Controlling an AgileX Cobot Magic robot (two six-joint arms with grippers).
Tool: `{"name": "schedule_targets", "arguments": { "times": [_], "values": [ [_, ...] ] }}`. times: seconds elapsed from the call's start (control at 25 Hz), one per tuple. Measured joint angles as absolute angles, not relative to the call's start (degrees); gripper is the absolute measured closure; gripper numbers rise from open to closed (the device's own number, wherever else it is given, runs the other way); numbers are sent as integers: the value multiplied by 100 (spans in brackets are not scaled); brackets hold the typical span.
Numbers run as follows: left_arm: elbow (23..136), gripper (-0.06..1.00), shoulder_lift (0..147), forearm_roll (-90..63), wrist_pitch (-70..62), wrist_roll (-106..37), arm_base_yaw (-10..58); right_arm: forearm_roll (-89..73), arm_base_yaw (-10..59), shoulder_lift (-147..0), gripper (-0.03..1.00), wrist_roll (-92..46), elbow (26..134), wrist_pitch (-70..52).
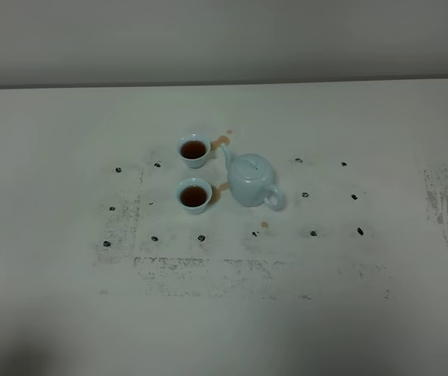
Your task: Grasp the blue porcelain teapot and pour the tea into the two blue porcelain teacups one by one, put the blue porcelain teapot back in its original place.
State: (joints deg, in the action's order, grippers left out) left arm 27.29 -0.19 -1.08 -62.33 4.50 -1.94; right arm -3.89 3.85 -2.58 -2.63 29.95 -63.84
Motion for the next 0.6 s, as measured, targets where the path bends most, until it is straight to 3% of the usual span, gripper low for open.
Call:
{"name": "schedule_targets", "arguments": {
  "times": [0.6],
  "values": [
    [2729, 22, -19, -108, -6233, 450, -194, -191, 385, 41, 39, -258, 2995, -6380]
  ]
}}
